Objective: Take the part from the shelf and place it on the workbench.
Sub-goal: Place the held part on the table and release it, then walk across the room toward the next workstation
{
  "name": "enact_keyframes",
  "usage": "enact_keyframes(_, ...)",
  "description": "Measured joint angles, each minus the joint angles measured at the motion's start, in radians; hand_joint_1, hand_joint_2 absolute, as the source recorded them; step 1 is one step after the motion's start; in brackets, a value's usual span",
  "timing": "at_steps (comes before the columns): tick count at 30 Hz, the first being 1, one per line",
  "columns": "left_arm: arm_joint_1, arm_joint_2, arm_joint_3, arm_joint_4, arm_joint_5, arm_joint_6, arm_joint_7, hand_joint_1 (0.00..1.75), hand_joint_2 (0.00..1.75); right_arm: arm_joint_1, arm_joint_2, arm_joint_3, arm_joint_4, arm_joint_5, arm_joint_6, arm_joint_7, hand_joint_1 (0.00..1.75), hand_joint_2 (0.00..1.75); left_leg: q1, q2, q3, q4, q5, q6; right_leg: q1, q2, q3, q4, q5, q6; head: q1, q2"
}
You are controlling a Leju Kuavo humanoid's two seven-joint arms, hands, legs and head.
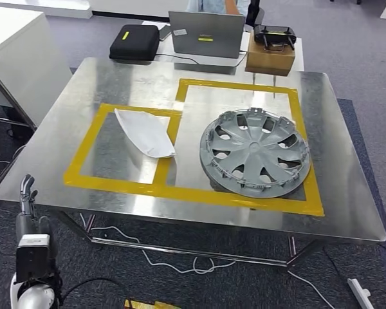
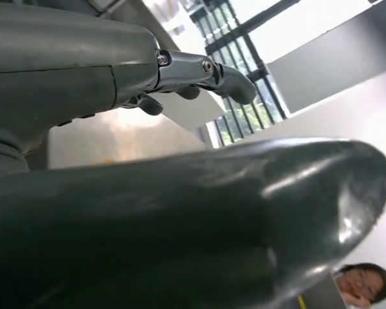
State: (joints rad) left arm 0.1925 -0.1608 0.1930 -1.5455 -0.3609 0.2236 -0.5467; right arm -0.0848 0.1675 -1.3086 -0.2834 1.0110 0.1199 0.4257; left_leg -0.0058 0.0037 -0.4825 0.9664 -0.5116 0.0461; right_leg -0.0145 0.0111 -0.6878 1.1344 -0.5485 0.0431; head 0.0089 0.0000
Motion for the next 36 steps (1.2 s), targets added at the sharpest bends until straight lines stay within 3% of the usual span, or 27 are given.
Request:
enact_keyframes(1, -0.002, -0.005, 0.019, 0.014, 0.005, -0.006, -0.005, 0.0, 0.0, 0.0, 0.0, 0.0, 0.0, 0.001, 0.0, 0.0, 0.0, 0.0, -0.001, 0.004, -0.016, 0.001, 0.012, 0.001, 0.0, -0.001, -0.015, 0.067, -0.047, 0.003, 0.001, 0.0)
enact_keyframes(2, -0.003, -0.009, 0.036, 0.027, 0.007, -0.009, -0.008, 0.0, 0.0, 0.0, 0.0, -0.001, 0.0, 0.001, 0.0, 0.0, 0.0, 0.0, -0.001, 0.009, -0.032, 0.002, 0.024, 0.001, 0.0, -0.001, -0.022, 0.127, -0.07, 0.006, 0.001, 0.0)
enact_keyframes(3, -0.005, -0.012, 0.05, 0.04, 0.007, -0.01, -0.01, 0.0, 0.0, 0.0, 0.0, -0.001, 0.0, 0.002, -0.001, 0.0, 0.0, 0.0, -0.002, 0.015, -0.048, 0.004, 0.035, 0.001, 0.0, -0.001, -0.017, 0.164, -0.069, 0.008, 0.001, 0.0)
enact_keyframes(4, -0.007, -0.015, 0.064, 0.053, 0.007, -0.012, -0.011, 0.0, 0.0, 0.0, 0.0, -0.001, 0.0, 0.003, -0.001, 0.0, 0.0, 0.0, -0.002, 0.02, -0.062, 0.006, 0.045, -0.001, 0.0, -0.003, 0.004, 0.166, -0.045, 0.008, 0.001, 0.0)
enact_keyframes(5, -0.011, -0.019, 0.078, 0.066, 0.008, -0.015, -0.011, 0.0, 0.0, -0.001, 0.0, -0.001, -0.001, 0.003, -0.001, 0.0, 0.0, 0.0, -0.002, 0.026, -0.075, 0.01, 0.053, -0.003, 0.0, -0.008, 0.045, 0.13, -0.014, 0.008, 0.001, 0.0)
enact_keyframes(7, -0.019, -0.024, 0.106, 0.088, 0.011, -0.025, -0.011, 0.0, 0.0, -0.002, 0.0, -0.001, -0.002, 0.006, -0.001, 0.002, 0.0, 0.0, -0.004, 0.034, -0.093, 0.023, 0.064, -0.01, 0.001, -0.032, 0.169, -0.022, 0.011, 0.005, 0.001, 0.0)
enact_keyframes(8, -0.024, -0.026, 0.118, 0.097, 0.014, -0.03, -0.011, 0.0, 0.0, -0.004, 0.0, -0.001, -0.002, 0.007, -0.002, 0.003, 0.0, 0.0, -0.006, 0.038, -0.099, 0.03, 0.069, -0.015, 0.003, -0.043, 0.22, -0.097, 0.002, 0.0, 0.001, 0.0)
enact_keyframes(9, -0.028, -0.027, 0.128, 0.106, 0.016, -0.035, -0.011, 0.0, 0.0, -0.006, 0.0, -0.001, -0.002, 0.009, -0.001, 0.003, 0.0, 0.0, -0.007, 0.042, -0.104, 0.035, 0.075, -0.02, 0.004, -0.049, 0.251, -0.149, -0.012, -0.005, 0.001, 0.0)
enact_keyframes(10, -0.031, -0.028, 0.137, 0.113, 0.017, -0.039, -0.011, 0.0, 0.0, -0.007, 0.0, -0.001, -0.003, 0.01, -0.001, 0.003, 0.0, 0.0, -0.008, 0.047, -0.108, 0.038, 0.081, -0.026, 0.006, -0.048, 0.261, -0.174, -0.02, -0.011, 0.0, 0.0)
enact_keyframes(12, -0.036, -0.03, 0.151, 0.126, 0.018, -0.042, -0.011, 0.0, 0.0, -0.007, 0.0, -0.001, -0.003, 0.01, -0.001, -0.002, 0.0, 0.0, -0.006, 0.049, -0.115, 0.042, 0.082, -0.039, 0.004, -0.04, 0.244, -0.18, -0.011, -0.028, 0.0, 0.0)
enact_keyframes(13, -0.037, -0.031, 0.157, 0.132, 0.018, -0.042, -0.011, 0.0, 0.0, -0.006, -0.001, -0.002, -0.003, 0.01, -0.001, -0.004, 0.0, 0.0, -0.004, 0.04, -0.122, 0.058, 0.057, -0.046, 0.003, -0.038, 0.234, -0.181, 0.0, -0.037, -0.001, 0.0)
enact_keyframes(16, -0.038, -0.033, 0.173, 0.147, 0.019, -0.042, -0.011, 0.0, 0.0, -0.005, -0.001, -0.002, -0.004, 0.011, -0.002, -0.008, 0.0, 0.0, 0.005, 0.011, -0.162, 0.211, -0.085, -0.064, 0.001, -0.031, 0.199, -0.18, 0.035, -0.051, -0.006, 0.0)
enact_keyframes(17, -0.039, -0.033, 0.175, 0.152, 0.02, -0.042, -0.011, 0.0, 0.0, -0.004, -0.001, -0.002, -0.004, 0.011, -0.002, -0.008, 0.0, 0.0, 0.007, 0.009, -0.171, 0.271, -0.115, -0.066, 0.002, -0.027, 0.186, -0.178, 0.046, -0.051, -0.006, 0.0)
enact_keyframes(18, -0.04, -0.033, 0.177, 0.156, 0.02, -0.042, -0.011, 0.0, 0.0, -0.004, -0.001, -0.002, -0.004, 0.011, -0.002, -0.008, 0.0, 0.0, 0.009, 0.008, -0.17, 0.308, -0.123, -0.068, 0.002, -0.023, 0.173, -0.174, 0.057, -0.05, -0.006, 0.0)
enact_keyframes(19, -0.04, -0.034, 0.179, 0.16, 0.02, -0.042, -0.011, 0.0, 0.0, -0.004, -0.001, -0.002, -0.004, 0.011, -0.002, -0.008, 0.0, 0.0, 0.01, 0.007, -0.151, 0.308, -0.11, -0.069, 0.002, -0.019, 0.158, -0.17, 0.067, -0.048, -0.006, 0.0)
enact_keyframes(20, -0.041, -0.034, 0.18, 0.163, 0.02, -0.042, -0.011, 0.0, 0.0, -0.004, -0.001, -0.002, -0.004, 0.011, -0.002, -0.008, 0.0, 0.0, 0.012, 0.006, -0.116, 0.27, -0.083, -0.068, 0.002, -0.014, 0.142, -0.165, 0.075, -0.046, -0.006, 0.0)
enact_keyframes(22, -0.044, -0.034, 0.183, 0.167, 0.02, -0.042, -0.011, 0.0, 0.0, -0.005, -0.001, -0.002, -0.004, 0.011, -0.002, -0.008, 0.0, 0.0, 0.015, -0.012, -0.014, 0.118, -0.041, -0.062, 0.003, -0.003, 0.117, -0.153, 0.089, -0.04, -0.006, 0.0)
enact_keyframes(24, -0.046, -0.034, 0.186, 0.169, 0.02, -0.042, -0.011, 0.0, 0.0, -0.006, -0.001, -0.002, -0.004, 0.011, -0.002, -0.008, 0.0, 0.0, 0.014, -0.031, 0.044, 0.016, -0.035, -0.053, 0.005, 0.006, 0.1, -0.146, 0.105, -0.029, -0.006, 0.0)
enact_keyframes(26, -0.047, -0.035, 0.188, 0.172, 0.02, -0.042, -0.011, 0.0, 0.0, -0.004, -0.001, -0.002, -0.004, 0.011, -0.002, -0.008, 0.0, 0.0, 0.01, -0.031, 0.038, 0.004, -0.03, -0.039, 0.004, 0.014, 0.091, -0.149, 0.124, -0.014, -0.006, 0.0)
enact_keyframes(28, -0.05, -0.038, 0.189, 0.175, 0.02, -0.042, -0.011, 0.0, 0.0, -0.001, -0.001, -0.003, -0.004, 0.011, -0.002, -0.008, 0.0, 0.0, 0.01, -0.019, 0.019, 0.002, -0.01, -0.021, 0.001, 0.014, 0.077, -0.135, 0.105, -0.002, -0.006, 0.0)
enact_keyframes(29, -0.052, -0.04, 0.191, 0.175, 0.02, -0.043, -0.011, 0.0, 0.0, 0.0, -0.001, -0.004, -0.004, 0.011, -0.002, -0.008, 0.0, 0.0, 0.011, -0.012, 0.006, 0.0, 0.002, -0.012, 0.0, 0.01, 0.063, -0.104, 0.067, 0.002, -0.004, 0.0)
enact_keyframes(31, -0.053, -0.041, 0.194, 0.178, 0.02, -0.045, -0.011, 0.0, 0.0, -0.001, -0.001, -0.006, -0.004, 0.012, -0.002, -0.008, 0.0, 0.0, 0.009, -0.002, -0.025, 0.0, 0.026, -0.001, -0.001, 0.0, 0.025, 0.014, -0.037, 0.006, -0.001, 0.0)
enact_keyframes(32, -0.053, -0.042, 0.195, 0.18, 0.02, -0.047, -0.011, 0.0, 0.0, -0.001, -0.001, -0.006, -0.004, 0.013, -0.002, -0.008, 0.0, 0.0, 0.007, 0.002, -0.042, 0.001, 0.039, 0.001, -0.001, -0.002, 0.01, 0.082, -0.073, 0.008, -0.001, 0.0)
enact_keyframes(33, -0.054, -0.042, 0.198, 0.183, 0.02, -0.05, -0.011, 0.0, 0.0, -0.001, -0.001, -0.007, -0.004, 0.014, -0.001, -0.008, 0.0, 0.0, 0.004, 0.006, -0.059, 0.002, 0.052, 0.001, -0.001, -0.002, 0.007, 0.131, -0.084, 0.009, -0.001, 0.0)
enact_keyframes(34, -0.055, -0.042, 0.2, 0.187, 0.02, -0.053, -0.011, 0.0, 0.0, -0.001, -0.001, -0.007, -0.004, 0.016, -0.001, -0.008, 0.0, 0.0, 0.002, 0.01, -0.077, 0.004, 0.063, 0.0, -0.001, -0.003, 0.019, 0.149, -0.071, 0.008, -0.001, 0.0)
enact_keyframes(35, -0.058, -0.042, 0.205, 0.195, 0.02, -0.055, -0.01, 0.0, 0.0, -0.001, -0.001, -0.007, -0.004, 0.017, -0.001, -0.008, 0.0, 0.0, -0.001, 0.013, -0.093, 0.007, 0.075, -0.001, 0.0, -0.004, 0.051, 0.129, -0.04, 0.005, -0.001, 0.0)
enact_keyframes(36, -0.061, -0.042, 0.211, 0.204, 0.02, -0.057, -0.01, 0.0, 0.0, -0.002, -0.001, -0.007, -0.004, 0.018, 0.0, -0.007, 0.0, 0.0, -0.003, 0.015, -0.108, 0.01, 0.085, -0.003, 0.001, -0.006, 0.101, 0.074, -0.01, 0.0, -0.001, 0.0)
